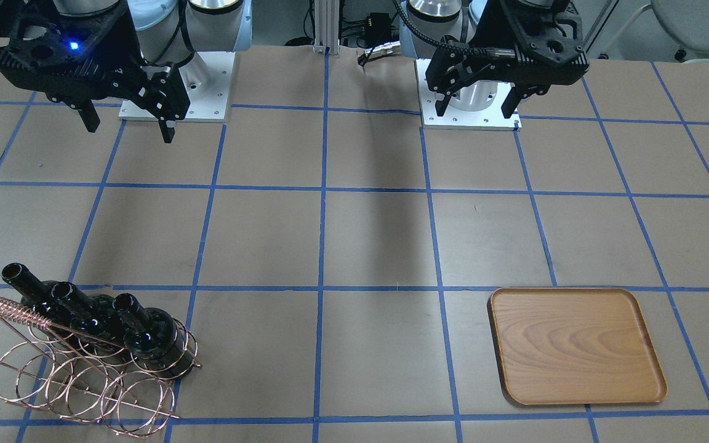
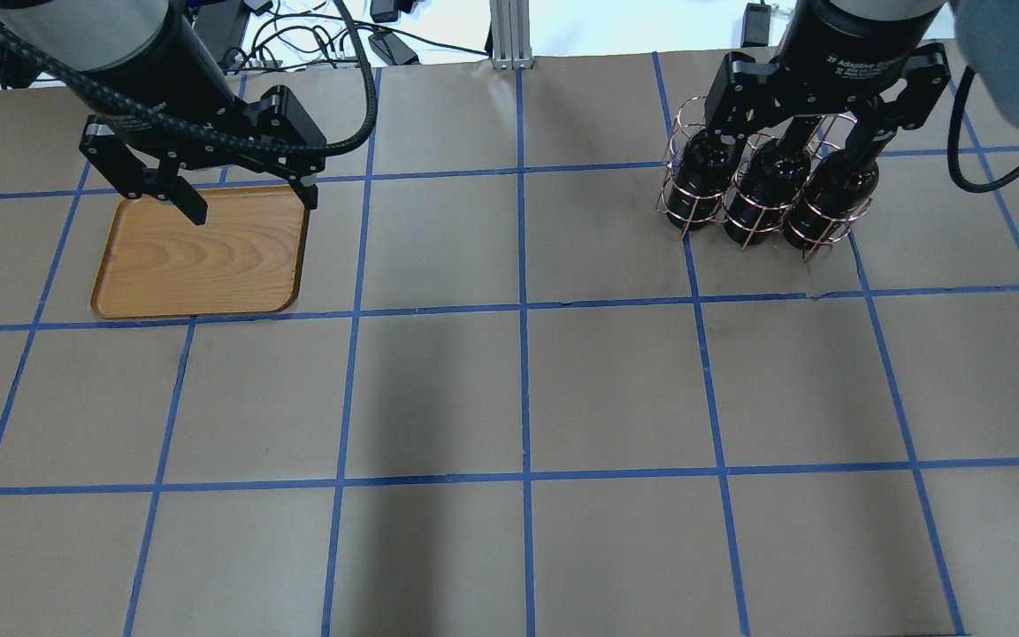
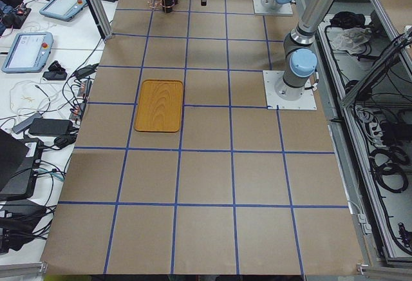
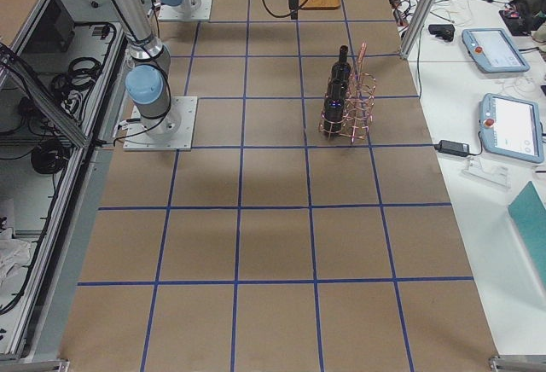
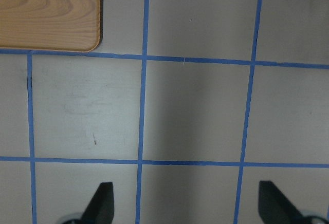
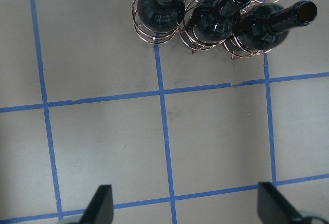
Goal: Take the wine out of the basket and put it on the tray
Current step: 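Lower the right gripper over the wire basket onto the nearest dark bottle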
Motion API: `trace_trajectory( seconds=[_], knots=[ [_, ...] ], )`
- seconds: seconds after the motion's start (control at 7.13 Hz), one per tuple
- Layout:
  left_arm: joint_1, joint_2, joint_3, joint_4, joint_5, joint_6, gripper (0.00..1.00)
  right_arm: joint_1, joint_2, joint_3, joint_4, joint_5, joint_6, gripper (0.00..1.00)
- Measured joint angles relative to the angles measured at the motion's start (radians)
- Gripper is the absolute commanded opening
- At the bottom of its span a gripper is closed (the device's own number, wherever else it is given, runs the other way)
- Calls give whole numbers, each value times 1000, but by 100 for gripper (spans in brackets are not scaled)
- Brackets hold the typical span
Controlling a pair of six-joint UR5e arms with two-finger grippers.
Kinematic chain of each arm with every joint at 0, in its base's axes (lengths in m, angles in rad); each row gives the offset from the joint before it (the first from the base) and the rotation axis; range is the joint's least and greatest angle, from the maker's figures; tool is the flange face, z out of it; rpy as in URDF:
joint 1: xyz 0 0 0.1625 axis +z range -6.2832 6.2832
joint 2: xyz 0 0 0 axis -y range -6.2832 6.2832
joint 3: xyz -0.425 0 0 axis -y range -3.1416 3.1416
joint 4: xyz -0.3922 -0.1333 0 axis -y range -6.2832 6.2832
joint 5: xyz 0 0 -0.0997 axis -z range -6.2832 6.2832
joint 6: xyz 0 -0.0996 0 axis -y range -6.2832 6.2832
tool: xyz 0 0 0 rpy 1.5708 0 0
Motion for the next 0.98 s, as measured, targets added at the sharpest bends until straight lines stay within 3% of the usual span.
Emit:
trace_trajectory(
  seconds=[0.56, 0.98],
  knots=[
    [-1, -1, 0, 0, 28, 1, 100, -31, 31, 2, -20, 3, -37, 99],
    [0, -1, 0, 1, 29, 0, 100, -154, 168, 4, -178, 31, -91, 99]
  ],
)
